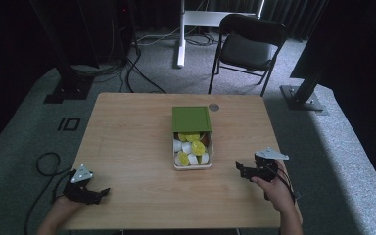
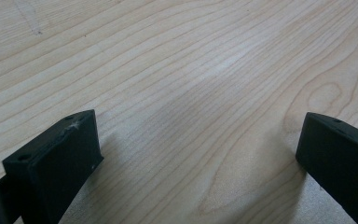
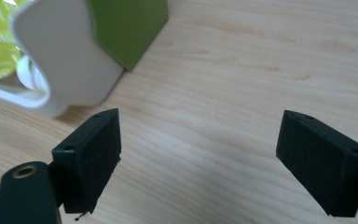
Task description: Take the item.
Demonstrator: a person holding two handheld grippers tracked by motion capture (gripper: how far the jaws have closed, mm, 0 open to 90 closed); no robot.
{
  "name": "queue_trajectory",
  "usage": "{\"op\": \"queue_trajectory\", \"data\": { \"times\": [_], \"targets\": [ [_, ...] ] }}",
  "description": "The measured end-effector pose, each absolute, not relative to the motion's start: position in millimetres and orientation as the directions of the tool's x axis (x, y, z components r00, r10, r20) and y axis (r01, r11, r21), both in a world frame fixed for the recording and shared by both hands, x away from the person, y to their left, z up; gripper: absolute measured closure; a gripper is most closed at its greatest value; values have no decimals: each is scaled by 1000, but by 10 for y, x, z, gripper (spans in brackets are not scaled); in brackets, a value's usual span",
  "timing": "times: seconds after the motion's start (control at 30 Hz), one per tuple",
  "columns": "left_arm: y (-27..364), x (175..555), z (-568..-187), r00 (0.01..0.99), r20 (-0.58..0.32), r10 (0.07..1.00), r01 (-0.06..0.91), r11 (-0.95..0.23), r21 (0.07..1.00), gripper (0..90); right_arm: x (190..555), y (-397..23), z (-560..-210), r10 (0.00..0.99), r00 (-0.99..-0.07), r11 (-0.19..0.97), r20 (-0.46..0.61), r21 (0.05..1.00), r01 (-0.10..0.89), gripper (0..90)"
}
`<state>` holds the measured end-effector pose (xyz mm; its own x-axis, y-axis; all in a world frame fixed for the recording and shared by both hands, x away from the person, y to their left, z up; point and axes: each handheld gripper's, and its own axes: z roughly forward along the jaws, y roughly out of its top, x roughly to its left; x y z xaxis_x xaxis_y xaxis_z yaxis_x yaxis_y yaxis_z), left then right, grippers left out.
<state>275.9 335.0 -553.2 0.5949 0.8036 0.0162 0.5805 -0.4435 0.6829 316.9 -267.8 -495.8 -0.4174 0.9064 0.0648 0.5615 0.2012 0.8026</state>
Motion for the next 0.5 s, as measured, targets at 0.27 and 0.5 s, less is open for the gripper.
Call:
{"op": "queue_trajectory", "data": {
  "times": [0.27, 0.5],
  "targets": [
    [3349, 2759, -5532, 594, 16, 804, 581, -443, 683, 5, 3203, -2546, -4801, 894, -439, 188, 85, 819, 542, 138],
    [3349, 2759, -5532, 594, 16, 804, 581, -443, 683, 5, 3238, -2420, -4655, 887, -455, 187, 81, 838, 512, 138]
  ]
}}
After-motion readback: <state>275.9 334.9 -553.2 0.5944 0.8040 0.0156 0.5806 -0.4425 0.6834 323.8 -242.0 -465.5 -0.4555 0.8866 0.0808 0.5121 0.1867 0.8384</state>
